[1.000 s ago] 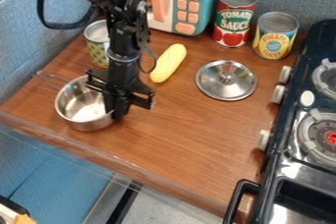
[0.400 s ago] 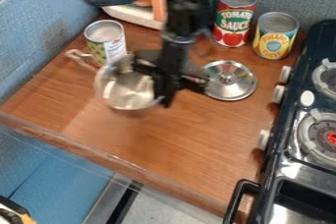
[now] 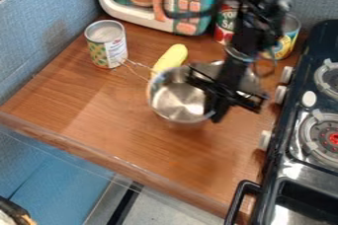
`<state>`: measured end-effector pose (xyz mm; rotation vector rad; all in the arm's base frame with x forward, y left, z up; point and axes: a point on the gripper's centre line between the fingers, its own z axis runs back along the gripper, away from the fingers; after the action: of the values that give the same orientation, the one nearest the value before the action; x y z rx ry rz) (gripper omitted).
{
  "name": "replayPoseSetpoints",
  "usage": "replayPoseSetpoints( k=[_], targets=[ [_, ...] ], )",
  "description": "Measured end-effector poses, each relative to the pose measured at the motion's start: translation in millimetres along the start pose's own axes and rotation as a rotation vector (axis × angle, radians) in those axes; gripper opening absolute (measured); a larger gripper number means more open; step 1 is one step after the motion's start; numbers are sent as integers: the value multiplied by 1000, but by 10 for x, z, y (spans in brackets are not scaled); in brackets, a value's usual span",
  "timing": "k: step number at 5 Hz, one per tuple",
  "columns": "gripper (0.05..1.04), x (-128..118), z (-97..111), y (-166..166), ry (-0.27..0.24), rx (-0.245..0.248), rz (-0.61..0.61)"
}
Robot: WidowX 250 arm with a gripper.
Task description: Move the silver pot from the bottom left side to the middle bottom of the table
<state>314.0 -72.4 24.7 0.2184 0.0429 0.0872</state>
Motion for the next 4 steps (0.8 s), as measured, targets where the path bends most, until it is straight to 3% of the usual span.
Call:
replayPoseSetpoints(
  k=[2,4],
  targets=[
    [79,-105,-140,-289,52,-23,36],
    [79,-365,-303,-125,103,-24,118]
  ],
)
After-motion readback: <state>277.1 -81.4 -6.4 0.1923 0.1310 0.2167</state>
